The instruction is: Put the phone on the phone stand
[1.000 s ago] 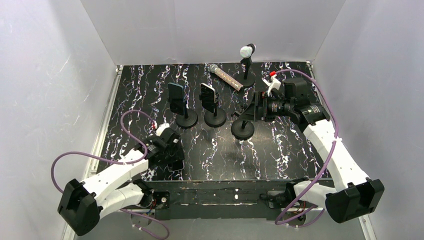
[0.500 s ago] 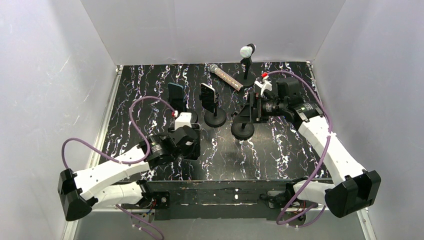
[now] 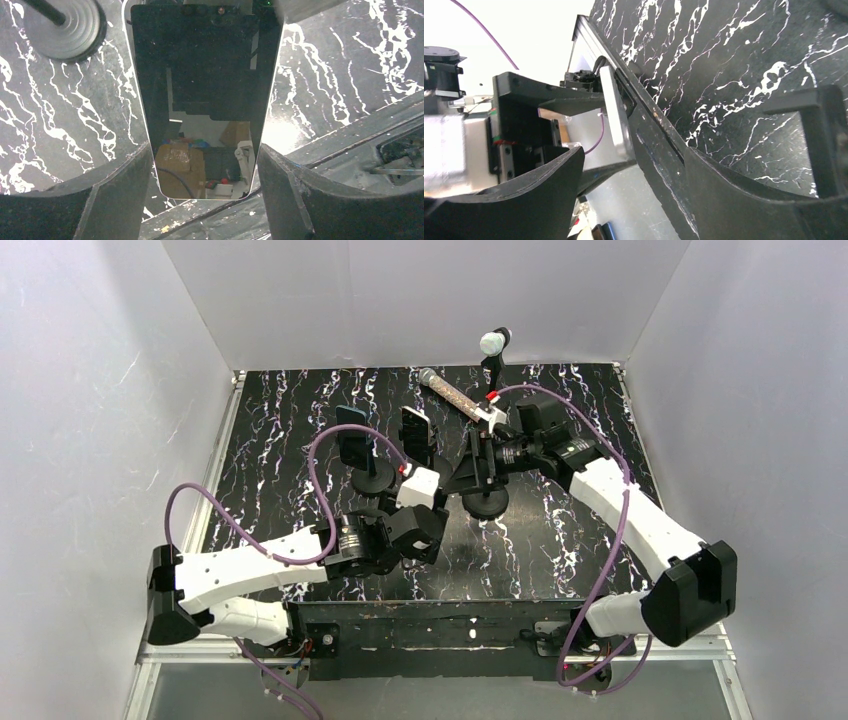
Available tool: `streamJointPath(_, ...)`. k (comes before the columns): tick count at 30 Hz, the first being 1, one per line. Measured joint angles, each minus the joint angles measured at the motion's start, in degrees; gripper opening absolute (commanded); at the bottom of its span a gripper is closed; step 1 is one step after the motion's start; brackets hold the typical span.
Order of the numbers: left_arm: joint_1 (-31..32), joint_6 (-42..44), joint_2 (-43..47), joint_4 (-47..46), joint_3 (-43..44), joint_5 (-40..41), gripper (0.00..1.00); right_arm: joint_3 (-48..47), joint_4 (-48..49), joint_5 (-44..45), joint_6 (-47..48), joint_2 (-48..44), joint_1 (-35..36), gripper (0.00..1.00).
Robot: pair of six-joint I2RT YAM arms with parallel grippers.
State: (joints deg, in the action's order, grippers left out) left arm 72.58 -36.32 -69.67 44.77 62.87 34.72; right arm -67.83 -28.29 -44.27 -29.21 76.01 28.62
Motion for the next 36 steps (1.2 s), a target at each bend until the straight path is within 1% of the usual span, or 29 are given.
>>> streamJointPath(4,1.2,0.5,-0.9,-0.1,2.0,0.8,0.00,0.0,0.9,-1.1,-0.9,1.8,1.2,0.73)
streamJointPath(6,1.4,0.7,-1.3,-0.2,2.7,1.1,0.00,0.0,1.7,-1.8,-1.3,2.2,1.7,0.71)
streamJointPath(8,1.4,0.8,-1.6,-0.3,2.9,1.2,0.00,0.0,2.4,-2.5,-1.8,2.4,2.1,0.67)
streamJointPath(10,1.4,1.1,-1.9,-0.2,2.9,1.3,0.00,0.0,3.1,-3.3,-2.1,2.6,2.4,0.61)
streamJointPath(12,1.4,1.4,-2.2,-0.3,2.9,1.4,0.00,0.0,3.8,-4.1,-2.3,3.0,2.6,0.53)
streamJointPath(14,1.4,1.5,-2.3,-0.3,2.9,1.5,0.00,0.0,4.5,-4.9,-2.4,3.7,2.8,0.49)
streamJointPath(15,1.4,1.6,-2.3,-0.3,2.9,1.5,0.00,0.0,4.6,-5.2,-2.5,3.9,2.9,0.43)
streamJointPath(16,1.4,1.6,-2.3,-0.5,2.9,1.5,0.00,0.0,4.8,-5.6,-2.6,4.2,3.0,0.33)
streamJointPath(18,1.4,1.8,-2.3,-0.9,2.9,1.5,0.00,0.0,5.2,-6.2,-2.5,4.6,3.0,0.10)
streamJointPath(19,1.4,1.8,-2.2,-1.1,2.9,1.5,0.00,0.0,5.6,-6.4,-2.4,4.7,3.1,0.01)
streamJointPath(20,1.4,1.7,-2.1,-1.3,2.9,1.5,0.20,0.0,5.9,-6.3,-1.6,4.8,3.1,0.01)
streamJointPath(21,1.4,1.5,-1.8,-1.5,2.9,1.4,0.47,0.0,6.2,-6.3,-0.5,4.9,2.9,0.01)
streamJointPath(23,1.4,1.4,-0.8,-1.7,2.9,1.3,0.83,0.0,6.9,-6.6,-0.1,5.0,2.6,0.01)
streamJointPath(24,1.4,1.4,-0.4,-1.7,2.9,1.2,0.94,0.0,7.1,-6.9,-0.1,5.0,2.6,0.01)
streamJointPath(25,1.4,1.6,-0.3,-1.6,2.9,1.1,0.98,0.0,7.2,-6.9,0.0,5.0,2.7,0.01)
streamJointPath(27,0.9,2.1,-0.2,-3.0,2.9,0.1,0.98,0.0,6.6,-6.3,0.6,5.0,3.0,0.01)
streamJointPath(30,-1.2,2.9,1.1,-5.2,2.9,-4.0,0.98,0.0,4.8,-4.3,2.3,4.7,3.1,0.01)
streamJointPath(31,-2.5,3.2,1.9,-5.9,2.9,-5.8,0.98,0.0,4.3,-3.7,2.8,4.3,3.0,0.01)
streamJointPath(36,-13.6,4.2,8.1,-10.4,2.7,-18.5,0.98,0.0,2.5,-2.6,6.1,0.9,1.3,0.01)
